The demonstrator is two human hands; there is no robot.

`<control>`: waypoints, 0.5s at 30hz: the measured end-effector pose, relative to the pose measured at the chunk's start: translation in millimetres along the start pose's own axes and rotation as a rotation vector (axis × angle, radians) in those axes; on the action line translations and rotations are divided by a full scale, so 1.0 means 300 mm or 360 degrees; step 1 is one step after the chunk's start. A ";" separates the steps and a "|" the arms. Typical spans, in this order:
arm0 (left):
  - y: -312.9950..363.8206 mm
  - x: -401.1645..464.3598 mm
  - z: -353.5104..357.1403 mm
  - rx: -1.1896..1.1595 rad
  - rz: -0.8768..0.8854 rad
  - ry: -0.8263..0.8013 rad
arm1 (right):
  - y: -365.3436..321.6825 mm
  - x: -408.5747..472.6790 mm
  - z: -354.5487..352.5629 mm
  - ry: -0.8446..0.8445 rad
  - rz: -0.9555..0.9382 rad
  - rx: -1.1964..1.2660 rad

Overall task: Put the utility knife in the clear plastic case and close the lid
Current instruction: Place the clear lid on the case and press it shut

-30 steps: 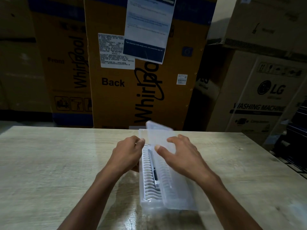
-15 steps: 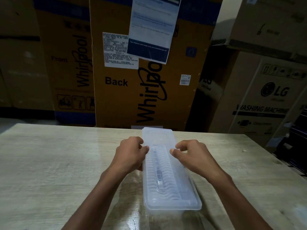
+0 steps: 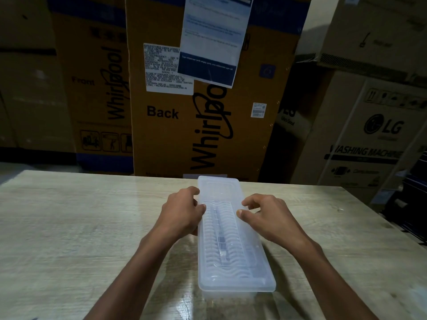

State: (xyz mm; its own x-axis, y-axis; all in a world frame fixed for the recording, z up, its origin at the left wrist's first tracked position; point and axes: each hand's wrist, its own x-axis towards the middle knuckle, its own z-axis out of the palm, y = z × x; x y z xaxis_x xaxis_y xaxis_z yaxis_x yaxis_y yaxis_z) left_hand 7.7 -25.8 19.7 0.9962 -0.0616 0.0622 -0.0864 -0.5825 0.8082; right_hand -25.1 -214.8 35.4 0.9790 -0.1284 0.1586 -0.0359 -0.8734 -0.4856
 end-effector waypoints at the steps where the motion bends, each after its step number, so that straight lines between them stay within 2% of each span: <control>1: -0.001 0.001 0.000 -0.0004 0.0004 -0.0010 | 0.004 0.002 0.001 0.0000 0.0000 0.0006; 8: -0.016 0.009 0.001 0.0078 0.0122 -0.0013 | 0.031 0.026 0.035 0.0016 -0.0135 0.0086; 15: -0.029 0.011 0.037 0.0323 0.0230 -0.0028 | 0.024 0.095 0.094 -0.0158 -0.0241 -0.0004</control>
State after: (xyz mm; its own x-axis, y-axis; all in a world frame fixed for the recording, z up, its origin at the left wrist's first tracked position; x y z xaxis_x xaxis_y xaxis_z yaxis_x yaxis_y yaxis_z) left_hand 11.4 -30.0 6.4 0.9730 -0.1691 0.1570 -0.2307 -0.7172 0.6575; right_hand 8.1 -211.5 12.2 0.9882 0.0516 0.1443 0.1132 -0.8805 -0.4602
